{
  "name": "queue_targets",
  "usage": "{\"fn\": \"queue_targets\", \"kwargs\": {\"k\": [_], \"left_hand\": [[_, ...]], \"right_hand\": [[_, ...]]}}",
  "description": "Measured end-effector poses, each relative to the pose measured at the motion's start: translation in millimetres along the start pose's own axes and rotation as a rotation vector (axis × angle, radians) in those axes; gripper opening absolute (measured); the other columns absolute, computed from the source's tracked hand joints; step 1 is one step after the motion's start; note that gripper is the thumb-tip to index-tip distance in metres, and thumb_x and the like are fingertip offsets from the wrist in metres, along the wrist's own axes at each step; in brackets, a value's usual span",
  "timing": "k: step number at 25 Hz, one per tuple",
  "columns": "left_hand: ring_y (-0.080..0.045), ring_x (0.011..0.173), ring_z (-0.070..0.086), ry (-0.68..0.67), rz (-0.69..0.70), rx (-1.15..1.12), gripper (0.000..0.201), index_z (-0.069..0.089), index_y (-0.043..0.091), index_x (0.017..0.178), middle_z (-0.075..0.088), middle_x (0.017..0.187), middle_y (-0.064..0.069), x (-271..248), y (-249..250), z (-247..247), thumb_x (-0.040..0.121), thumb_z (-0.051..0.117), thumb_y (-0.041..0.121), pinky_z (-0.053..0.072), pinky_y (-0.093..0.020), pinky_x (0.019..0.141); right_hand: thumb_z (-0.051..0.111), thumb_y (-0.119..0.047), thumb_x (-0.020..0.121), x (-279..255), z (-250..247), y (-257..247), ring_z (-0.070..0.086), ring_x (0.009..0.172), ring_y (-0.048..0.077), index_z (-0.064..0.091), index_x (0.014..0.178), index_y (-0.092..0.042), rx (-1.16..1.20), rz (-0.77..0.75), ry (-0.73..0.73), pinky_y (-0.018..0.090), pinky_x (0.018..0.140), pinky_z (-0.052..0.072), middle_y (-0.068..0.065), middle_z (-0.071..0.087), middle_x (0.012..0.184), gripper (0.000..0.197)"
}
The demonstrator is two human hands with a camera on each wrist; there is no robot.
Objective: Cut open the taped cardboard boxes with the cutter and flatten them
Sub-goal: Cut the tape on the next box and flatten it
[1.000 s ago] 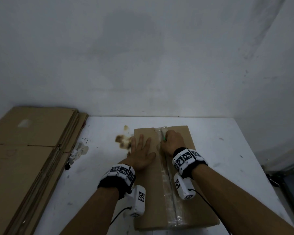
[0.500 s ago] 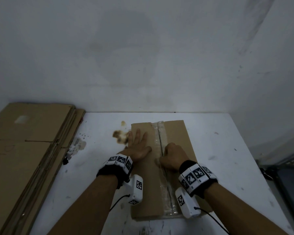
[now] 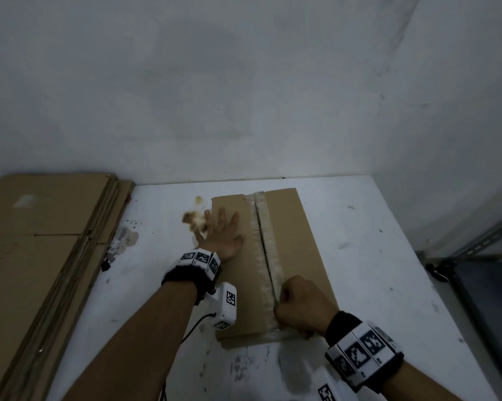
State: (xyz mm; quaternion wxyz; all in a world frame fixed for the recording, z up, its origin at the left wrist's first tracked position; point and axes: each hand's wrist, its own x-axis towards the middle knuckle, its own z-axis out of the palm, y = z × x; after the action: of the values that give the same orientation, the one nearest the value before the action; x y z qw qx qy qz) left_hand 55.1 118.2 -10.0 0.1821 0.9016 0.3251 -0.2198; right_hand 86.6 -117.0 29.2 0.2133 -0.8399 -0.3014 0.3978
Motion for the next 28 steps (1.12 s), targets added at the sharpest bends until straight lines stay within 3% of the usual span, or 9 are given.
{"fn": "queue_targets", "kwargs": {"k": [4, 9, 13, 16, 20, 24, 26, 28], "left_hand": [[-0.032, 0.144, -0.035, 0.082, -0.025, -0.023, 0.062, -0.01, 0.035, 0.157, -0.03, 0.162, -0.001, -10, 2, 16, 0.104, 0.015, 0.056, -0.014, -0.066, 0.115], [-0.03, 0.147, -0.03, 0.125, -0.032, -0.023, 0.062, -0.008, 0.036, 0.158, -0.026, 0.163, -0.001, -15, 2, 20, 0.104, 0.012, 0.057, -0.013, -0.063, 0.115], [-0.031, 0.148, -0.028, 0.131, -0.038, -0.02, 0.061, -0.008, 0.036, 0.158, -0.025, 0.164, -0.001, -15, 2, 18, 0.104, 0.012, 0.057, -0.012, -0.064, 0.116], [-0.03, 0.148, -0.028, 0.128, -0.04, -0.004, 0.062, -0.009, 0.036, 0.157, -0.026, 0.163, -0.001, -16, 3, 18, 0.103, 0.011, 0.058, -0.013, -0.065, 0.114], [-0.03, 0.149, -0.026, 0.131, -0.052, -0.02, 0.062, -0.008, 0.036, 0.158, -0.024, 0.164, -0.002, -18, 5, 17, 0.103, 0.011, 0.058, -0.012, -0.067, 0.115], [-0.027, 0.151, -0.021, 0.193, 0.039, -0.132, 0.068, 0.004, 0.031, 0.16, -0.015, 0.166, -0.003, -32, 8, 22, 0.102, 0.02, 0.062, -0.015, -0.064, 0.114], [-0.025, 0.153, -0.014, 0.23, 0.153, -0.161, 0.068, 0.015, 0.03, 0.159, -0.007, 0.167, -0.003, -45, 13, 33, 0.1, 0.026, 0.063, -0.014, -0.064, 0.116], [-0.025, 0.153, -0.01, 0.244, 0.239, -0.144, 0.067, 0.022, 0.031, 0.157, -0.001, 0.168, -0.004, -58, 24, 46, 0.099, 0.029, 0.063, -0.012, -0.064, 0.116]], "right_hand": [[0.057, -0.005, 0.077, -35, 11, 12, 0.042, 0.026, 0.017, 0.056, 0.062, -0.001, 0.088, -0.04, -0.048, 0.029, 0.035, 0.041, 0.015, 0.062, 0.053, 0.015], [0.057, -0.007, 0.077, -52, 21, 24, 0.042, 0.027, 0.017, 0.056, 0.073, -0.002, 0.14, -0.053, -0.004, 0.026, 0.031, 0.037, 0.02, 0.068, 0.063, 0.007], [0.055, -0.006, 0.077, -63, 26, 35, 0.043, 0.027, 0.016, 0.058, 0.079, 0.007, 0.152, -0.052, 0.003, 0.025, 0.032, 0.038, 0.019, 0.07, 0.066, 0.014], [0.054, -0.006, 0.08, -73, 26, 37, 0.043, 0.026, 0.011, 0.053, 0.074, -0.002, 0.193, -0.051, -0.026, 0.024, 0.033, 0.037, 0.019, 0.069, 0.066, 0.008], [0.052, -0.003, 0.081, -79, 25, 37, 0.046, 0.029, 0.016, 0.053, 0.074, -0.004, 0.286, -0.072, -0.061, 0.024, 0.034, 0.038, 0.025, 0.067, 0.065, 0.008], [0.056, -0.005, 0.09, -79, 28, 47, 0.057, 0.043, 0.024, 0.052, 0.074, 0.0, 0.468, -0.097, 0.222, 0.031, 0.048, 0.048, 0.009, 0.061, 0.053, 0.017], [0.058, -0.009, 0.095, -74, 30, 56, 0.065, 0.059, 0.02, 0.053, 0.081, 0.003, 0.564, -0.107, 0.347, 0.033, 0.064, 0.052, 0.004, 0.067, 0.06, 0.019], [0.058, -0.012, 0.098, -67, 31, 65, 0.067, 0.073, 0.021, 0.055, 0.085, 0.003, 0.706, -0.078, 0.401, 0.035, 0.072, 0.05, 0.008, 0.071, 0.072, 0.02]]}}
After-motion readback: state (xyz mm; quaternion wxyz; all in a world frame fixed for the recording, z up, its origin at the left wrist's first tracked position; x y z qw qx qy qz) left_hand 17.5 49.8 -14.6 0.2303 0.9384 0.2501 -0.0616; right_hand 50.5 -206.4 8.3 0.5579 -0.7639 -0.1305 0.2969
